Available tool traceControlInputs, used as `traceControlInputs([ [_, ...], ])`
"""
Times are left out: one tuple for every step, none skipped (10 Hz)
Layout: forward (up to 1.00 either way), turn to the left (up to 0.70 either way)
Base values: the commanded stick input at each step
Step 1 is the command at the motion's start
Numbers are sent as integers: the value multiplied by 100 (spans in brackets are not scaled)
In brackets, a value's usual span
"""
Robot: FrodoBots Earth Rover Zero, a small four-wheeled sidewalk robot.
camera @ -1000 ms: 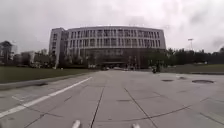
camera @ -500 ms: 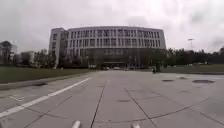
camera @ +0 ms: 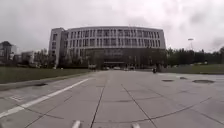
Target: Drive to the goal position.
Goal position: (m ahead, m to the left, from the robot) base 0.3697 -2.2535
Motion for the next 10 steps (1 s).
traceControlInputs([
  [9, 0],
  [9, 0],
  [9, 0],
  [9, 0],
  [9, 0],
  [9, 0],
  [9, 0],
  [9, 0],
  [9, 0],
  [9, 0],
])
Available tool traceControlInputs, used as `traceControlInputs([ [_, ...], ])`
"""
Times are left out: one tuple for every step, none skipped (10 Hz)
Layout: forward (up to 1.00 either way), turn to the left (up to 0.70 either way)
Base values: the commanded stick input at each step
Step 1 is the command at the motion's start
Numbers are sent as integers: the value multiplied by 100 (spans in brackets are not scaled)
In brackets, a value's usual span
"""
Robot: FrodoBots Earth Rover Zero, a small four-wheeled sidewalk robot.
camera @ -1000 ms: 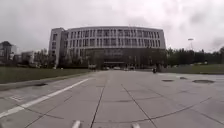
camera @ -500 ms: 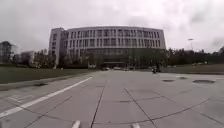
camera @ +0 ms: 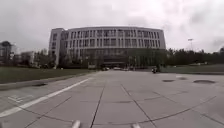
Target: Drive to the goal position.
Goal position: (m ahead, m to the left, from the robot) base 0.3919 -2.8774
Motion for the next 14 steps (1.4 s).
traceControlInputs([
  [9, 0],
  [9, 0],
  [9, 0],
  [9, 0],
  [9, 0],
  [9, 0],
  [9, 0],
  [9, 0],
  [9, 0],
  [9, 0],
  [9, 0],
  [9, 0],
  [9, 0],
  [9, 0],
])
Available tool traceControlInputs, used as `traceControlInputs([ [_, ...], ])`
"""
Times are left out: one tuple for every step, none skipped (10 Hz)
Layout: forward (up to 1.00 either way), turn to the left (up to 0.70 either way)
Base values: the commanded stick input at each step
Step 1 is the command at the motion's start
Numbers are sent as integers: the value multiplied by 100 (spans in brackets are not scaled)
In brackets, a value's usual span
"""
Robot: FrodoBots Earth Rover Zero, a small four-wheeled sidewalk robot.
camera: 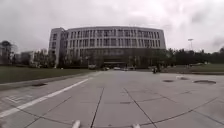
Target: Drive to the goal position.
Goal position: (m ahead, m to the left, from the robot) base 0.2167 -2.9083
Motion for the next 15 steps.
traceControlInputs([
  [9, 0],
  [9, 0],
  [9, 0],
  [9, 0],
  [9, 0],
  [9, 0],
  [9, 0],
  [9, 0],
  [9, 0],
  [9, 0],
  [9, 0],
  [9, 0],
  [9, 0],
  [9, 0],
  [9, 0],
])
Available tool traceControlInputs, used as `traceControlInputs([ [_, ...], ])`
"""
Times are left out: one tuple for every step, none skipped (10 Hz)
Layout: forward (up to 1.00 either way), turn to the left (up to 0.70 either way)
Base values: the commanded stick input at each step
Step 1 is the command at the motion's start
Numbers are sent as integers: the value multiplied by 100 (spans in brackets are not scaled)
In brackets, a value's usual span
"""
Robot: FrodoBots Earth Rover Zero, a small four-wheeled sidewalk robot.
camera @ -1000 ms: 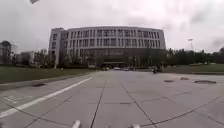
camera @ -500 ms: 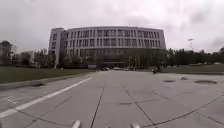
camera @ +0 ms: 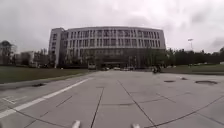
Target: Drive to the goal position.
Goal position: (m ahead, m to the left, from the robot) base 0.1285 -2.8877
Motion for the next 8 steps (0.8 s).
traceControlInputs([
  [9, 0],
  [9, 0],
  [9, 0],
  [9, 0],
  [9, 0],
  [9, 0],
  [9, 0],
  [9, 0],
])
